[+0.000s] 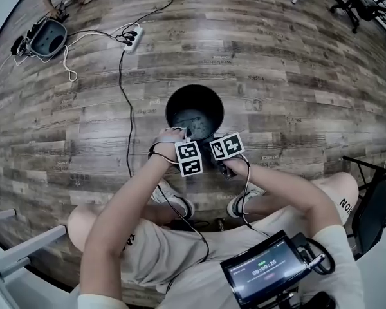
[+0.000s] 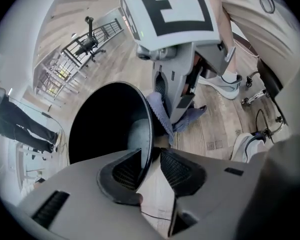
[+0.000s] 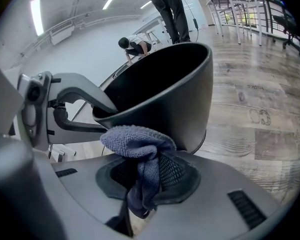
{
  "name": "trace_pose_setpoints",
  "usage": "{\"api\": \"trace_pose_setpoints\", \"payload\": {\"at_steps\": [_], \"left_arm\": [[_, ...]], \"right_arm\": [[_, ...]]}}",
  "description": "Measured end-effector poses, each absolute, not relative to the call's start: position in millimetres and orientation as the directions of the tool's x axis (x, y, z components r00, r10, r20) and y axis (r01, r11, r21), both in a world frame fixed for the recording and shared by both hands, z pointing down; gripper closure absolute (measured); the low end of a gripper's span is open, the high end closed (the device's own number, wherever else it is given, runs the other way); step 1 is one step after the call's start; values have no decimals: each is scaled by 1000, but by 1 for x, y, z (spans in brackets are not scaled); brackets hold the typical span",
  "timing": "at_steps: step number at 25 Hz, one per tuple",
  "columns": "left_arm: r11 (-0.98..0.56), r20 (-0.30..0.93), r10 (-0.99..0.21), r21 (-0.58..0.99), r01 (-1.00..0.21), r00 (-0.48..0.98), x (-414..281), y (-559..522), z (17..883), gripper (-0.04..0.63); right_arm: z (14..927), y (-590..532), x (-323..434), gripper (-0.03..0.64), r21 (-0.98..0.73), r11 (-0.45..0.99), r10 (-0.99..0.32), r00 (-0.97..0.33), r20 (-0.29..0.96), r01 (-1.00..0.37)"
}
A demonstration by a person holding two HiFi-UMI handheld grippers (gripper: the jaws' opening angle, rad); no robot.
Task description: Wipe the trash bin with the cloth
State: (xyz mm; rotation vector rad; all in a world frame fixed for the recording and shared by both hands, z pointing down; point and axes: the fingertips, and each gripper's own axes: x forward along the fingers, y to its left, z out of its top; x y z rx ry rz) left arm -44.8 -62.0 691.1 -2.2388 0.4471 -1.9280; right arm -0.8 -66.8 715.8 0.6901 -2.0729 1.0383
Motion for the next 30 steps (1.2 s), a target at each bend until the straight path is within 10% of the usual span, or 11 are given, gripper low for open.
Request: {"api": "trace_pose_setpoints", "payload": {"at_steps": [30], "left_arm": [[-940,919,-337,-315,-135,204,-42,-62,687,469]], "right_arm": [[877,-58,-12,537,-456,363,-166,-538,826,-812]]}}
